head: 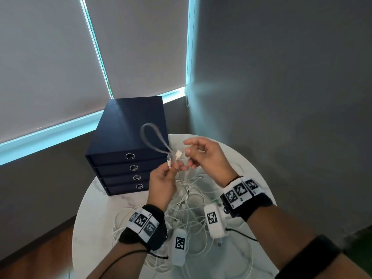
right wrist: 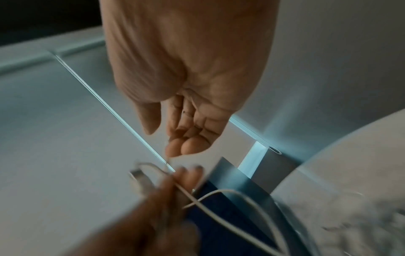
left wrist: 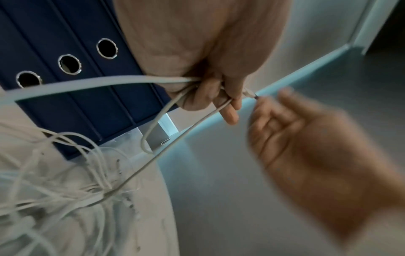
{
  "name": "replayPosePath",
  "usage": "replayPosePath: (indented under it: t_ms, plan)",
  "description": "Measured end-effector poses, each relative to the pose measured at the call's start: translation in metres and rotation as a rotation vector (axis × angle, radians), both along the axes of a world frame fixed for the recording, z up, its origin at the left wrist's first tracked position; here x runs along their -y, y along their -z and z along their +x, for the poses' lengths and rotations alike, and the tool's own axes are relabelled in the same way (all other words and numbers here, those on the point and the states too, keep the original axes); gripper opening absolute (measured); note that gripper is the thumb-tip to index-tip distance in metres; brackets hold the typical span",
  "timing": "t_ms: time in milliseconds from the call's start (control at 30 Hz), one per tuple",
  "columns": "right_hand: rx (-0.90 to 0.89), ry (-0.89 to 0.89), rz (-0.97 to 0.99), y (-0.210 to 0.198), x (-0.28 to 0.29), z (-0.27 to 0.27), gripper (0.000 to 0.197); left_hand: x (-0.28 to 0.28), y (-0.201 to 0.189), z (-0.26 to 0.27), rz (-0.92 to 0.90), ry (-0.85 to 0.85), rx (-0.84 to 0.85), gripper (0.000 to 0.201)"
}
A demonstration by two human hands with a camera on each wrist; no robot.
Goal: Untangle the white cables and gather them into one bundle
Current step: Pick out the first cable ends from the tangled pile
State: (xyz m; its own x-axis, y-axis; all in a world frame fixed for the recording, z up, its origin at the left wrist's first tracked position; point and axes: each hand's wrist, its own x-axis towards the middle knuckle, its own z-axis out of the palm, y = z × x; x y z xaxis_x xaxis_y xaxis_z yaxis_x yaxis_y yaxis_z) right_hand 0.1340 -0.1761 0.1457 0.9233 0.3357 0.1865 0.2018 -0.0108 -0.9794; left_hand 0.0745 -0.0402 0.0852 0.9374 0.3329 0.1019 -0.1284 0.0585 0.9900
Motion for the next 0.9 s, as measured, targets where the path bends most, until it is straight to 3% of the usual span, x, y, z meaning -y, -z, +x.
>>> replayPosePath:
  t_ms: [200,300,367,433,600,767,900]
  plan:
    - [-0.142,-0.052,-0.321,0.096,-0.003,-0.016,0.018,-0.007,-0.041,0.002,-0.19,0.01,0.111,0.019]
    - [-0.171,-0.102,-0.462,0.112,-0.006,-0.018,0.018,-0.009,-0.057,0.004,-0.265,0.046,0.159,0.022]
    - [-0.185,-0.077,-0.474,0.103,-0.004,-0.014,0.025,-0.015,-0.058,0.005,-0.29,0.032,0.165,0.023]
    - [-0.197,-0.035,-0.341,0.082,-0.001,-0.005,0.028,-0.022,-0.05,0.008,-0.303,-0.016,0.131,0.022]
    - [0.052,0.158,-0.115,0.012,0.005,0.03,0.03,-0.034,-0.009,0.008,-0.324,-0.158,-0.076,0.022]
    - [0.039,0.098,0.027,-0.024,-0.007,0.023,0.022,-0.017,-0.005,0.005,-0.287,-0.048,-0.062,0.022]
    - [-0.058,0.012,0.051,-0.031,-0.018,0.018,0.025,-0.006,0.001,0.005,-0.201,0.155,-0.056,0.023]
